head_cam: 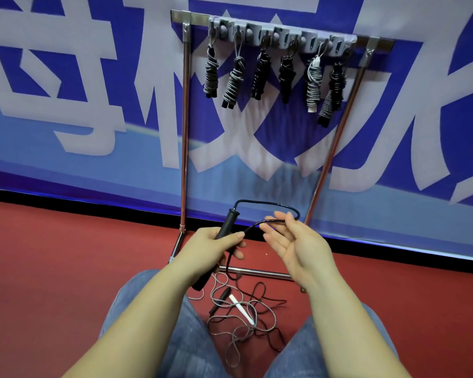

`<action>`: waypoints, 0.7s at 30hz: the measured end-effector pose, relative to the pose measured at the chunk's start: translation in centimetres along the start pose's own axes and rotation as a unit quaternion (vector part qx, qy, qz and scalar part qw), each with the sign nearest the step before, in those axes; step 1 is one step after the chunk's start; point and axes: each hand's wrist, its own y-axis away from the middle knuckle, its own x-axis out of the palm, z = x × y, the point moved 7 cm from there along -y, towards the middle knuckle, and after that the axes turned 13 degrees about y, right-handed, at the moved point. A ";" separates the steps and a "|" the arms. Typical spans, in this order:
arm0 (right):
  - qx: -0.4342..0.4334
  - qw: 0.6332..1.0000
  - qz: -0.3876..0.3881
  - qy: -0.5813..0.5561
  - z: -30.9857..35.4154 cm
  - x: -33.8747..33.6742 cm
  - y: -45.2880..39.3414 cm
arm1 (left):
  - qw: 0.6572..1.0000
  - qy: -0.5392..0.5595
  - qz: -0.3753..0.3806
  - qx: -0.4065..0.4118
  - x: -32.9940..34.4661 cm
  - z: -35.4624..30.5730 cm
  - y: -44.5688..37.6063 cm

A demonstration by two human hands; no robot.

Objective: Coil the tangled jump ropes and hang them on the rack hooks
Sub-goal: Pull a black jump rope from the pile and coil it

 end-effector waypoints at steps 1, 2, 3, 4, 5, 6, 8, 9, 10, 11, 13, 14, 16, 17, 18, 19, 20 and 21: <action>-0.003 1.000 0.007 0.025 0.1 0.1 0.0 | 1.000 0.013 -0.014 0.008 -0.2 -0.1 0.0; -0.003 0.998 0.017 0.066 -0.1 0.3 0.0 | 0.999 0.027 -0.028 0.015 -0.3 -0.2 0.0; 0.001 0.992 0.031 0.122 -0.4 0.5 0.1 | 0.998 0.041 -0.041 0.022 -0.5 -0.3 -0.1; 0.007 0.980 0.047 0.193 -1.0 0.8 0.2 | 0.997 0.054 -0.053 0.027 -0.6 -0.5 -0.1; 0.013 0.960 0.064 0.273 -1.7 1.1 0.3 | 0.995 0.065 -0.066 0.029 -0.6 -0.6 -0.1; 0.015 0.931 0.082 0.355 -2.3 1.4 0.5 | 0.993 0.079 -0.078 0.029 -0.7 -0.8 0.0; -0.004 0.843 0.112 0.525 -3.5 1.8 0.7 | 0.987 0.122 -0.098 0.021 -0.8 -0.9 0.1; -0.021 0.791 0.118 0.600 -4.0 2.0 0.7 | 0.983 0.150 -0.103 0.012 -0.8 -1.0 0.2; -0.042 0.747 0.119 0.652 -4.3 2.2 0.8 | 0.978 0.180 -0.103 -0.001 -0.7 -1.0 0.2; -0.064 0.720 0.116 0.681 -4.3 2.5 0.9 | 0.972 0.211 -0.100 -0.016 -0.6 -0.9 0.3; -0.091 0.707 0.102 0.693 -4.2 2.9 1.2 | 0.961 0.258 -0.089 -0.045 -0.2 -0.9 0.3; -0.101 0.711 0.097 0.689 -4.0 3.0 1.2 | 0.957 0.273 -0.085 -0.053 0.0 -0.9 0.3; -0.108 0.730 0.083 0.670 -3.7 2.9 1.0 | 0.949 0.300 -0.078 -0.056 0.2 -1.1 0.2; -0.103 0.747 0.073 0.652 -3.6 2.7 0.9 | 0.947 0.310 -0.073 -0.051 0.1 -1.3 0.2; -0.098 0.773 0.063 0.623 -3.6 2.5 0.7 | 0.946 0.315 -0.069 -0.043 0.1 -1.4 0.1; -0.092 0.807 0.050 0.581 -3.5 2.3 0.6 | 0.947 0.313 -0.066 -0.033 0.0 -1.5 0.0; -0.084 0.846 0.034 0.525 -3.2 2.0 0.5 | 0.950 0.303 -0.065 -0.021 -0.1 -1.6 0.0; -0.070 0.887 0.019 0.456 -2.9 1.8 0.5 | 0.955 0.288 -0.068 -0.010 -0.2 -1.5 -0.1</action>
